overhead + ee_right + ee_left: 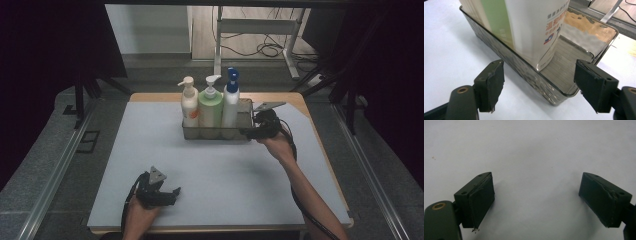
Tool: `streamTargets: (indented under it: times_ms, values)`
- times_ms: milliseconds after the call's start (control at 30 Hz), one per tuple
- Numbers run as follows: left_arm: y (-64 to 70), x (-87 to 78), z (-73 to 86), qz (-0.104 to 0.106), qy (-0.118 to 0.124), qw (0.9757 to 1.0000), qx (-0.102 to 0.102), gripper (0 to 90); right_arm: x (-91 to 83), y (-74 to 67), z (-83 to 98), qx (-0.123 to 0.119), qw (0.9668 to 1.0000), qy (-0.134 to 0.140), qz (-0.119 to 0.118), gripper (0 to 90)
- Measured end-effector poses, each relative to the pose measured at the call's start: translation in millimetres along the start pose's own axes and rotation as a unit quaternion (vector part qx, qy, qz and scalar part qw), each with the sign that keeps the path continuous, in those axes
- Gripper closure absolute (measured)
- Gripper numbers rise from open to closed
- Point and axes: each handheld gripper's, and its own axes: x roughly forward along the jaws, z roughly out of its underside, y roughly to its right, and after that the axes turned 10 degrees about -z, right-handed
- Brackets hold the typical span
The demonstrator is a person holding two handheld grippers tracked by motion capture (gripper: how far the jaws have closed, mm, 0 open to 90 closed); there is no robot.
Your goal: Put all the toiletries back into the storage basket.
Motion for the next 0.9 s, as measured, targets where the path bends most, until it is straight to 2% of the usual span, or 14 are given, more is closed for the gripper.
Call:
streamTargets:
  times_ms: [600,900]
  values:
    - [0.0,0.0,0.0,0.000,0.000,1.0000,0.000,12.7,-15.1,-17.4,11.8,-0.037,0.9991,-0.011,-0.018,13.9]
    - [0.0,0.0,0.0,0.000,0.000,1.0000,0.000,12.7,-21.9,-23.8,22.7,-0.042,0.9987,-0.016,-0.025,10.1]
